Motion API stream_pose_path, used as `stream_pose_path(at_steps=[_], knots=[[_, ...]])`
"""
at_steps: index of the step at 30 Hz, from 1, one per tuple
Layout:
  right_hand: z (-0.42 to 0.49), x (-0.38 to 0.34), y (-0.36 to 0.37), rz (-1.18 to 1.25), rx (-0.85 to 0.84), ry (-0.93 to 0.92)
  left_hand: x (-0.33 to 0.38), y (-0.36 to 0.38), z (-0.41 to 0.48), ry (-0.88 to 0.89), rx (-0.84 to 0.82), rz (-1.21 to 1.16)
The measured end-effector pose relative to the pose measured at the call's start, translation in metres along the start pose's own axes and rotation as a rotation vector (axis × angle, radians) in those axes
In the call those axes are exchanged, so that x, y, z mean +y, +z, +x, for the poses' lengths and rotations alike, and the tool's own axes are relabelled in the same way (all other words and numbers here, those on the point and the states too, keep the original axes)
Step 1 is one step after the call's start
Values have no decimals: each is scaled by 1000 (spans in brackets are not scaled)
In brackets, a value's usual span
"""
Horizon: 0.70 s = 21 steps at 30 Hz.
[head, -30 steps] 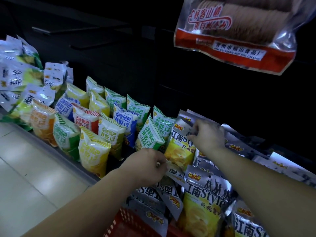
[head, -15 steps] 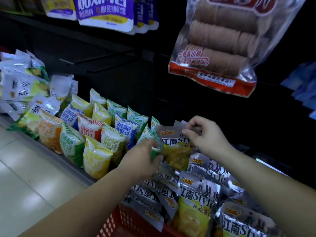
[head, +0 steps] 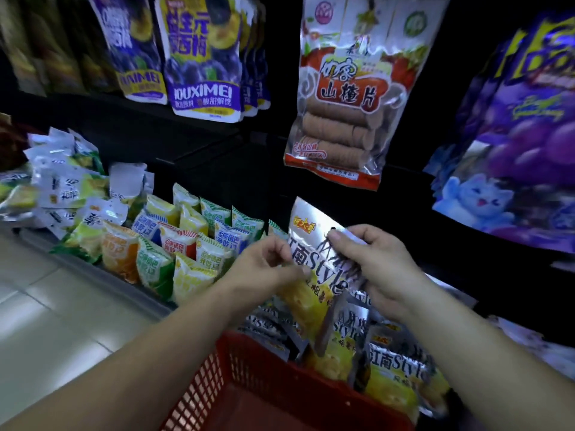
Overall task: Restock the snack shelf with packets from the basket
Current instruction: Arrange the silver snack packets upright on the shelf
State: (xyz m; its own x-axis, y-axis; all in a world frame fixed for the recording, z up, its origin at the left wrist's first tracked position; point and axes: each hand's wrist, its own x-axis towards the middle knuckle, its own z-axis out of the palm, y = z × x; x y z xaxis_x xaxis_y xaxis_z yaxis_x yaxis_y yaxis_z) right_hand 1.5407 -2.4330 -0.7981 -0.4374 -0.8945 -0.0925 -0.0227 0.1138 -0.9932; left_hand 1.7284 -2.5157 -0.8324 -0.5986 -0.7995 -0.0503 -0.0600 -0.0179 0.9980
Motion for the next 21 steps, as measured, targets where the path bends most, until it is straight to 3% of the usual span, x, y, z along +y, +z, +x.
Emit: stream_pose_path(at_steps=[4, 9, 13, 17, 19, 21], knots=[[-34, -8, -9, 47, 1, -3, 12, 17, -33, 15, 112, 57], [-83, 0, -25, 112, -113, 164, 18, 27, -72, 72, 327, 168], [-100, 9, -26, 131, -182, 129, 7, 35, -88, 68, 390, 177], [-97, 21, -24, 16, -78, 60, 2, 34, -93, 46, 387, 239], [-92, 27, -26, -94, -64, 14, 6, 24, -91, 151, 391, 507], [-89, 28, -27, -171, -136, -19, 12, 19, -88, 262, 281, 641]])
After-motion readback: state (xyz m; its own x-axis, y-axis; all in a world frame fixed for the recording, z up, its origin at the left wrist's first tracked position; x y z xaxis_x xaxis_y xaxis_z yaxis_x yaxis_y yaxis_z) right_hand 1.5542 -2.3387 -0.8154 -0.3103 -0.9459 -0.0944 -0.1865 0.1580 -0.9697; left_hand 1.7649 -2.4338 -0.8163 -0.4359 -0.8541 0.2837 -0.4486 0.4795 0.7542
